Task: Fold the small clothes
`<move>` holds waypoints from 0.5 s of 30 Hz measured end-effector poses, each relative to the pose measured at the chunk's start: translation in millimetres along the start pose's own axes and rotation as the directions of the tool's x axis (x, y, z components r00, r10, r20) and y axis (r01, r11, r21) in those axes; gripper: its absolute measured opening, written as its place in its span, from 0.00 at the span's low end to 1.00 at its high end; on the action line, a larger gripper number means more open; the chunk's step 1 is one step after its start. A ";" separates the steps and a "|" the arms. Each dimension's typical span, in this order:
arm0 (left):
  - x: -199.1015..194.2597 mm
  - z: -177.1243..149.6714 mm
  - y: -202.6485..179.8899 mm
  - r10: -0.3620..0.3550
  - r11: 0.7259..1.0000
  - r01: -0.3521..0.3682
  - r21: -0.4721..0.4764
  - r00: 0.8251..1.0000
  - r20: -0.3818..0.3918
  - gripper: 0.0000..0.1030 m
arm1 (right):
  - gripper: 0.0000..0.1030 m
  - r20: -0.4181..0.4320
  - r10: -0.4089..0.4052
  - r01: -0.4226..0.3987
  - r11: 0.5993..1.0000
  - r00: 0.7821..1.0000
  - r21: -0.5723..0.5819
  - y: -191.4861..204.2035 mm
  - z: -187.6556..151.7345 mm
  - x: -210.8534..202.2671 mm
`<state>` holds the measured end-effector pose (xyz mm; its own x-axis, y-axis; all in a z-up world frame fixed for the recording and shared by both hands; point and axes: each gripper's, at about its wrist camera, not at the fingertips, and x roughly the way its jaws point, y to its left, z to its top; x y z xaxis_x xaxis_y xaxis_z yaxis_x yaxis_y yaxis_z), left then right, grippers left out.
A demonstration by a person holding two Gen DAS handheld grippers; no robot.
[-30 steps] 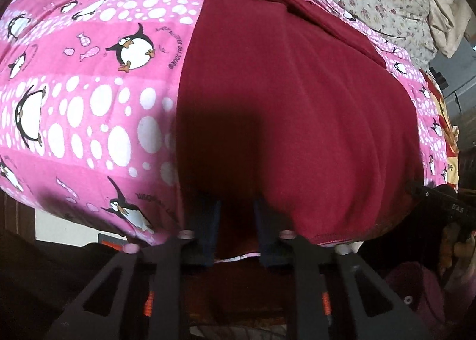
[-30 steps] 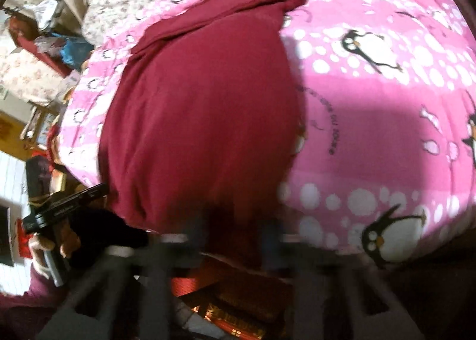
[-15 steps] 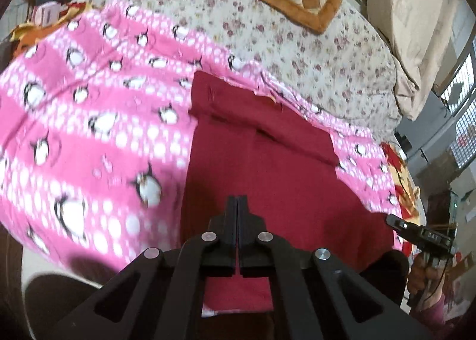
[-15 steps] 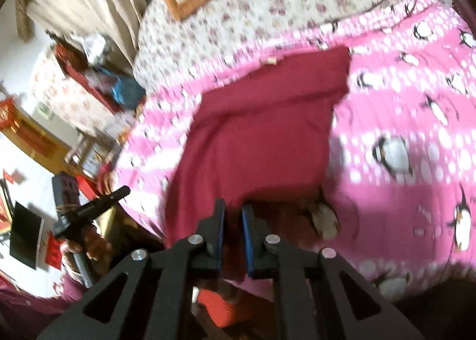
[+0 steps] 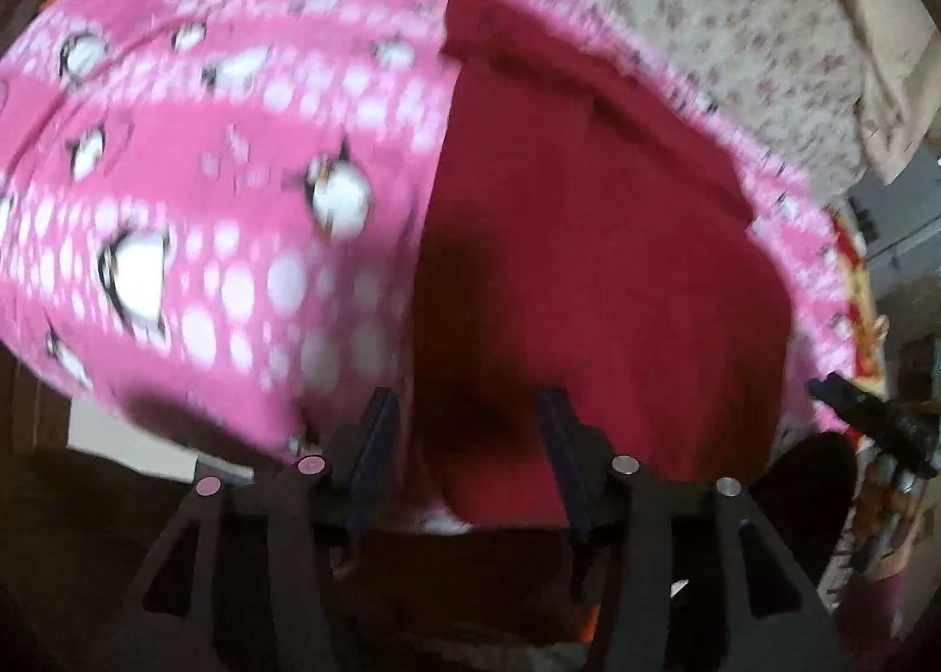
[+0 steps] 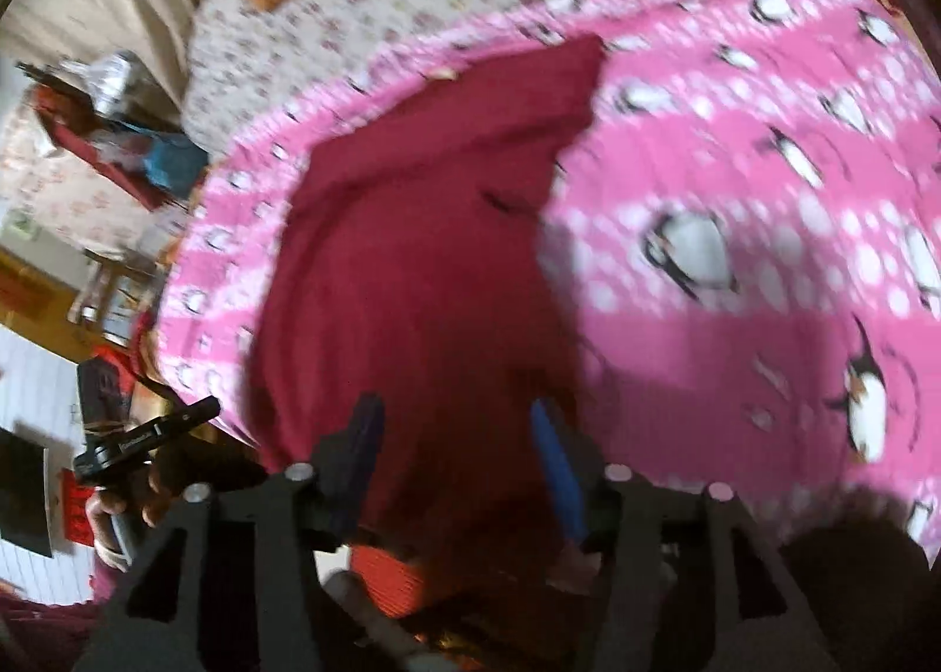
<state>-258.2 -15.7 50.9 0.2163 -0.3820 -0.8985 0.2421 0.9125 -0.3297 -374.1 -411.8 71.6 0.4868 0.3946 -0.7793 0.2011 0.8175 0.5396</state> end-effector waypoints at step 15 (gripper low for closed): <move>36.3 -22.9 11.9 -0.040 0.992 0.030 -0.120 0.996 -0.077 0.29 | 0.80 -0.186 0.012 -0.010 1.000 0.982 0.009 -9.1 -35.4 54.0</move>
<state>-269.2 -15.4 7.7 0.1331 -0.4054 -0.9044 0.1337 0.9115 -0.3890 -379.7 -383.0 13.4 0.3226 0.4755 -0.8184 0.2036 0.8095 0.5506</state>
